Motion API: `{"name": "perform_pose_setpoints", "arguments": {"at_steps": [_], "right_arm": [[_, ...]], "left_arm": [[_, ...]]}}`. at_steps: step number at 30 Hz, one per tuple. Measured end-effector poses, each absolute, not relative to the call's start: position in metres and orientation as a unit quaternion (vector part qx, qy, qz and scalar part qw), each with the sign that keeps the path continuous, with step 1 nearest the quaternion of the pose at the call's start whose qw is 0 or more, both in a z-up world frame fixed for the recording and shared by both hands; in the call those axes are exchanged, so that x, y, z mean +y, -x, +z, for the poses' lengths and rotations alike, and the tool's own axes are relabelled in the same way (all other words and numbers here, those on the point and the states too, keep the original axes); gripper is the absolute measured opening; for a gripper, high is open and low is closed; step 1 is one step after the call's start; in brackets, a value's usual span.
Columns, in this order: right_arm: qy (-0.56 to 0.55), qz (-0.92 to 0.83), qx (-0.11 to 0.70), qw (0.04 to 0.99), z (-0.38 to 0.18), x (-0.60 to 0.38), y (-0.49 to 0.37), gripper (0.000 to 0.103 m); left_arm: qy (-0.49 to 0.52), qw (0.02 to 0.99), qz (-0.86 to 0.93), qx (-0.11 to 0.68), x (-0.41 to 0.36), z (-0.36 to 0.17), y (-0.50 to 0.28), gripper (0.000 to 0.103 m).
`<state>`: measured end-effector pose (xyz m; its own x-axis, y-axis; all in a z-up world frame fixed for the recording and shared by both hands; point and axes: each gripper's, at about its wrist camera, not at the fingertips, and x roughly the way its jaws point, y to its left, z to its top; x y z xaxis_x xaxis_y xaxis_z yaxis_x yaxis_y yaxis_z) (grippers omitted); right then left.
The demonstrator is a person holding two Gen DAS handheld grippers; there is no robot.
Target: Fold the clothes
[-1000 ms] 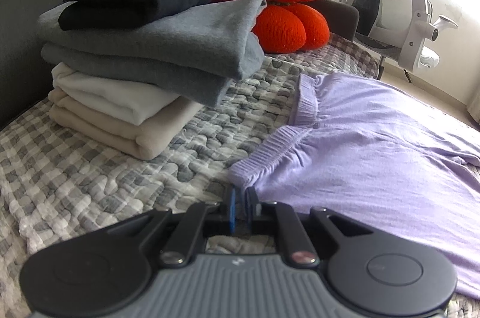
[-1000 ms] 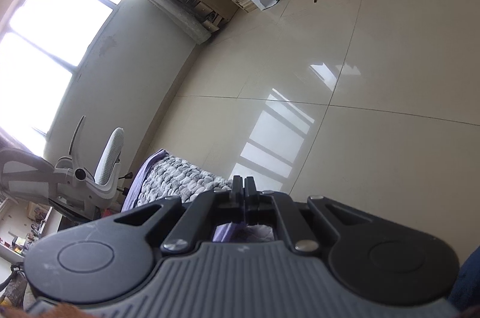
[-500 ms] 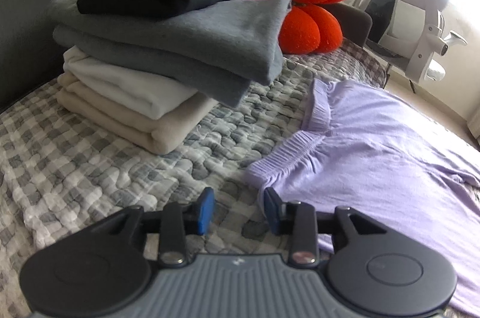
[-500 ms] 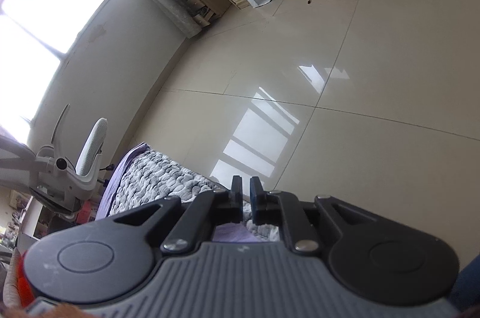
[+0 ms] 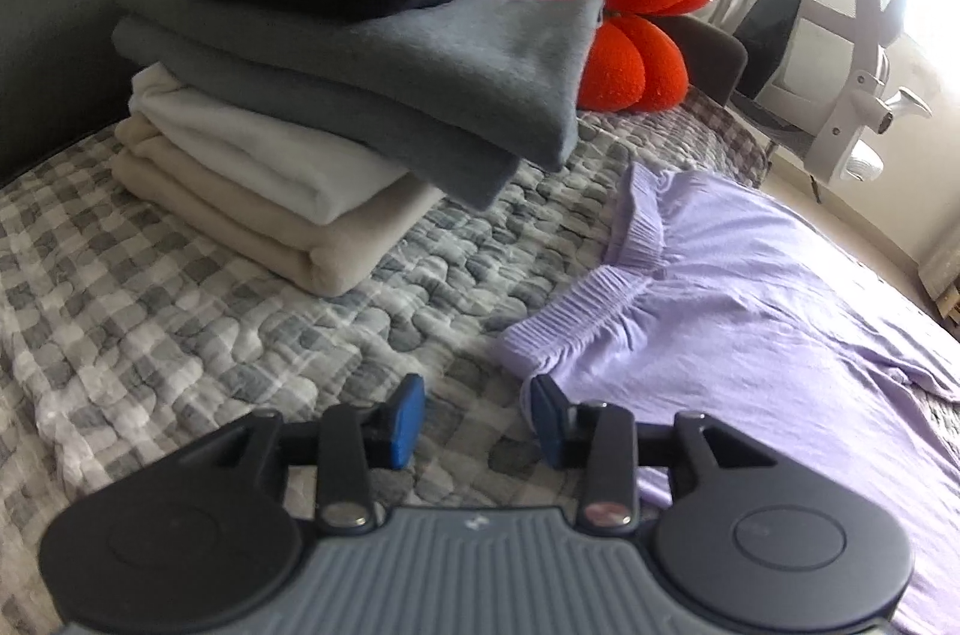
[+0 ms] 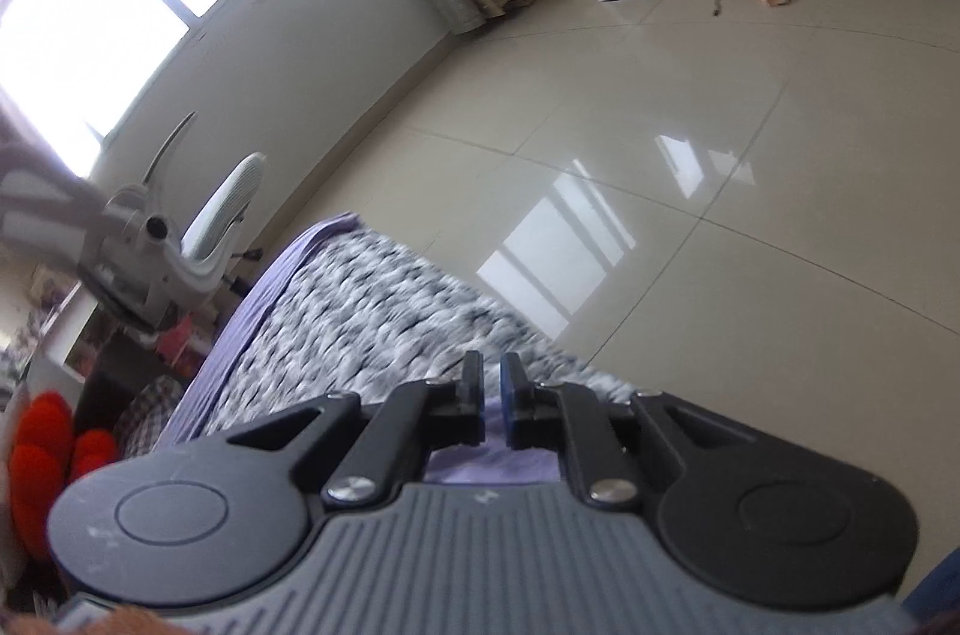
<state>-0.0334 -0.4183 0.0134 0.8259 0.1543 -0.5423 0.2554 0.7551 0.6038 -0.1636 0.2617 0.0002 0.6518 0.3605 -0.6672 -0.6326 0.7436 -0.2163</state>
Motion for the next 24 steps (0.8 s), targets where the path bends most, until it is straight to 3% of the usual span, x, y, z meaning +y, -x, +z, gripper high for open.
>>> {"name": "perform_pose_setpoints", "arguments": {"at_steps": [4, 7, 20, 23, 24], "right_arm": [[-0.215, 0.028, 0.302, 0.929, 0.026, -0.375, 0.047, 0.013], [-0.100, 0.088, 0.300, 0.944, 0.030, -0.339, 0.063, 0.034], [0.191, 0.118, 0.286, 0.931, 0.002, -0.287, 0.099, 0.034], [0.209, 0.101, 0.281, 0.931, -0.001, -0.287, 0.094, 0.034], [0.165, 0.090, 0.287, 0.939, 0.002, -0.298, 0.090, 0.034]], "left_arm": [[0.225, 0.884, 0.271, 0.306, 0.259, -0.003, 0.163, 0.040], [0.227, 0.887, 0.261, 0.304, 0.257, -0.004, 0.161, 0.040], [0.257, 0.893, 0.244, 0.277, 0.263, -0.010, 0.159, 0.038], [0.258, 0.894, 0.242, 0.276, 0.262, -0.011, 0.156, 0.030], [0.259, 0.893, 0.242, 0.276, 0.262, -0.011, 0.156, 0.027]]}}
